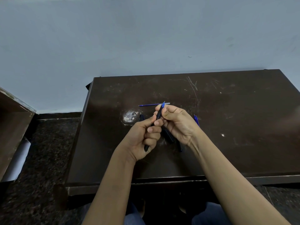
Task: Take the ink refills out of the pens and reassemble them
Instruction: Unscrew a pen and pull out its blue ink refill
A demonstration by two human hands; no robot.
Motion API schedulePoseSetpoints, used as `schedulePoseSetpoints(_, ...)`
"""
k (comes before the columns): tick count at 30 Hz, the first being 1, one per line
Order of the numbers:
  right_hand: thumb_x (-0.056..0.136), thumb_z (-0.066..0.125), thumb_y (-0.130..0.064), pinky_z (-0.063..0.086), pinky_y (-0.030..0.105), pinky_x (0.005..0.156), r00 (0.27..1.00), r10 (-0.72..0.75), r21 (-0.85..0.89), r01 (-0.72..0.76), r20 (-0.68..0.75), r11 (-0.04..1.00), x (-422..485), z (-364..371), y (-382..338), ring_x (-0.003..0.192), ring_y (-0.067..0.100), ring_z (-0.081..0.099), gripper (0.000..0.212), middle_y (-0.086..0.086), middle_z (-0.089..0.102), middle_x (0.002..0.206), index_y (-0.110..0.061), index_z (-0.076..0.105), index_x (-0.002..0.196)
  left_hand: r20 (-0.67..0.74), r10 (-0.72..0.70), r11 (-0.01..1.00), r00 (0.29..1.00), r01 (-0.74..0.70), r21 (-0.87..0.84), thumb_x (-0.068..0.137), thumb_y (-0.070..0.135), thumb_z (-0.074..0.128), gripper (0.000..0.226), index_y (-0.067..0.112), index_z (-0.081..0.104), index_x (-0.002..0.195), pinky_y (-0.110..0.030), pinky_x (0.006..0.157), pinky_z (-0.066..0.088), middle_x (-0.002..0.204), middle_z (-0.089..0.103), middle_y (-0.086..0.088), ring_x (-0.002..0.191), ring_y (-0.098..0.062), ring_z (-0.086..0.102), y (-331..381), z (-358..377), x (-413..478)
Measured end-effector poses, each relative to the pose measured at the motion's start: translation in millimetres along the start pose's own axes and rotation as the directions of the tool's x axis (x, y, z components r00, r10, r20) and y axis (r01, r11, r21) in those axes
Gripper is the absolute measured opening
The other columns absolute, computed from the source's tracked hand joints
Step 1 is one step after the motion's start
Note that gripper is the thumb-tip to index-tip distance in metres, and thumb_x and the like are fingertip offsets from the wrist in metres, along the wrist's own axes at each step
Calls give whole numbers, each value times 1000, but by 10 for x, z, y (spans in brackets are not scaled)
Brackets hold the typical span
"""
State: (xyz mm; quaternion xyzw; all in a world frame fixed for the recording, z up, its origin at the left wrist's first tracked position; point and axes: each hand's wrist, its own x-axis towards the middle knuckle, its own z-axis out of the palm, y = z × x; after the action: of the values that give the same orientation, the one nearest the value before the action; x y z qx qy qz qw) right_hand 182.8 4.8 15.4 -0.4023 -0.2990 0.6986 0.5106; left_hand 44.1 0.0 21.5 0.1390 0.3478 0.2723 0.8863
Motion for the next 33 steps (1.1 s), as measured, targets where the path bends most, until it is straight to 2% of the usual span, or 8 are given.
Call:
schedulePoseSetpoints(4, 96, 50, -8, 52, 23, 56, 997, 48, -52, -51, -57, 997, 5, -22, 35, 53, 11, 53, 21, 7, 61, 70, 7, 61, 107, -195, 231, 898, 953, -132, 419, 101, 33, 39, 33, 16, 58, 81, -10, 34, 21, 58, 50, 7, 35, -1, 29, -82, 15, 85)
schedulePoseSetpoints(6, 91, 59, -8, 49, 23, 57, 989, 62, -105, -77, -137, 992, -2, -51, 45, 59, 14, 53, 12, 7, 58, 70, 2, 63, 96, -247, 322, 759, 914, -93, 645, 102, 32, 39, 25, 18, 56, 89, -12, 37, 27, 64, 60, 5, 39, -1, 35, -127, 15, 114)
schedulePoseSetpoints(8, 88, 61, -5, 46, 19, 59, 973, 82, -136, -113, -214, 984, -5, -69, 45, 62, 12, 54, 6, 6, 61, 76, -2, 66, 91, -244, 332, 689, 911, -58, 722, 101, 31, 39, 21, 20, 53, 91, -15, 41, 32, 68, 65, 4, 46, 0, 41, -144, 2, 118)
schedulePoseSetpoints(13, 95, 43, 7, 51, 19, 54, 966, 165, 2, -168, -196, 986, 24, -50, 24, 64, 17, 56, 24, 11, 67, 95, 2, 58, 112, -266, 378, 670, 887, -64, 740, 102, 31, 34, 33, 17, 57, 83, -18, 46, 37, 76, 68, 1, 52, -4, 48, -137, -29, 137)
schedulePoseSetpoints(18, 92, 56, -4, 46, 24, 54, 969, 152, -17, -158, -193, 987, 35, -25, 82, 56, 16, 49, 7, 10, 52, 69, -2, 59, 87, -275, 475, 614, 836, -91, 784, 102, 31, 36, 33, 15, 63, 91, -17, 48, 37, 77, 71, 3, 52, -4, 44, -167, -64, 170)
schedulePoseSetpoints(24, 95, 46, 2, 50, 17, 54, 954, 160, -68, -183, -253, 981, 92, 12, 76, 61, 10, 56, 23, 8, 62, 85, 3, 62, 111, -271, 513, 605, 814, -119, 788, 99, 34, 45, 20, 21, 58, 92, -16, 51, 38, 78, 72, 3, 53, -1, 46, -197, -50, 155)
schedulePoseSetpoints(29, 87, 62, -2, 56, 25, 70, 955, 134, -85, -162, -265, 983, 70, -9, 120, 73, 16, 62, 15, 10, 63, 84, 3, 64, 101, -270, 571, 589, 776, -158, 792, 97, 31, 49, 20, 22, 60, 83, -16, 52, 39, 76, 70, 2, 55, -3, 48, -241, -84, 177)
schedulePoseSetpoints(33, 91, 51, 7, 56, 20, 68, 951, 116, -28, -129, -285, 991, 102, -24, 77, 68, 13, 63, 17, 9, 67, 80, 4, 63, 102, -276, 606, 583, 746, -180, 793, 100, 29, 43, 31, 18, 64, 80, -9, 43, 36, 70, 68, 1, 48, 1, 48, -201, -49, 224)
